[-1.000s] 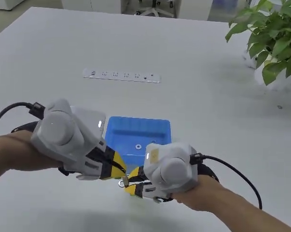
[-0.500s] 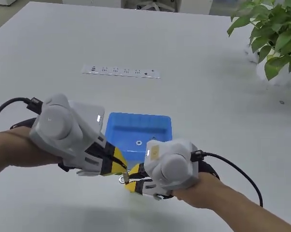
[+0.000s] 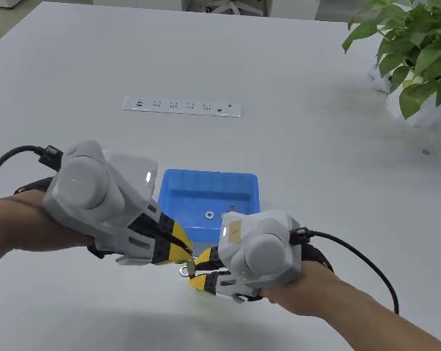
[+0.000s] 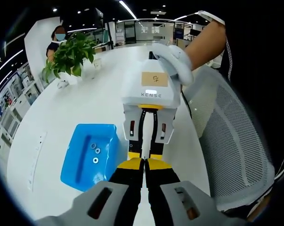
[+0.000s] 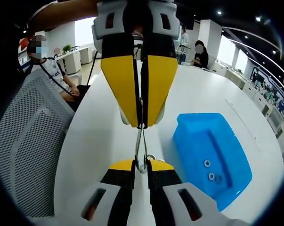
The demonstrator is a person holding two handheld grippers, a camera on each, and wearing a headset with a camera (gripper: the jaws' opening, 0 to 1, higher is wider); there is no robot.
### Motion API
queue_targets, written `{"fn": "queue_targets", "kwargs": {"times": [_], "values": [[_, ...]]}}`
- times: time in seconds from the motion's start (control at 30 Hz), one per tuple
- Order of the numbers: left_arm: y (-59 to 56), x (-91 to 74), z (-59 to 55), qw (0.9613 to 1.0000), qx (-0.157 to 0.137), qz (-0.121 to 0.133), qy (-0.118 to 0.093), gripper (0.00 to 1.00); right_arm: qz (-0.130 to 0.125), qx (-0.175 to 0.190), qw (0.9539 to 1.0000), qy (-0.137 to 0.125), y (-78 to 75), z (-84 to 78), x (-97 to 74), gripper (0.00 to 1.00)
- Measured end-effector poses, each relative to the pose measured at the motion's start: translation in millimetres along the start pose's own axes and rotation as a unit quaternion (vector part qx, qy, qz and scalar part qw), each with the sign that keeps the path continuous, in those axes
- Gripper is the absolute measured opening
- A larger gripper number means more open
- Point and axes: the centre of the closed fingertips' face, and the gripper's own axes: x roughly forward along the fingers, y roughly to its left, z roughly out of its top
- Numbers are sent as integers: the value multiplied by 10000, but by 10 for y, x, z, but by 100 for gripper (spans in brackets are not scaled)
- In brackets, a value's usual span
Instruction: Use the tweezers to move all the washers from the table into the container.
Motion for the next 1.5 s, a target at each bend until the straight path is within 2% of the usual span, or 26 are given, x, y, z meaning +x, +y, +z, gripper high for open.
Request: {"fn": "queue_targets", "kwargs": {"times": [0.33,0.73,1.03,1.5], "values": [[27,29,-11,10000,-35,3,-2,5,26,41,10000,3,1,-17,10,12],[35,45,-5,10000,-79,18,-20,5,69,279,9996,35,4,-27,10,9],[23,26,6,10000,-50,3,25,5,75,219,9997,56,12,-10,-2,9],[-4,-79,109,10000,-54,52,-26,5,54,75,9999,69,10,86,-99,9]]}}
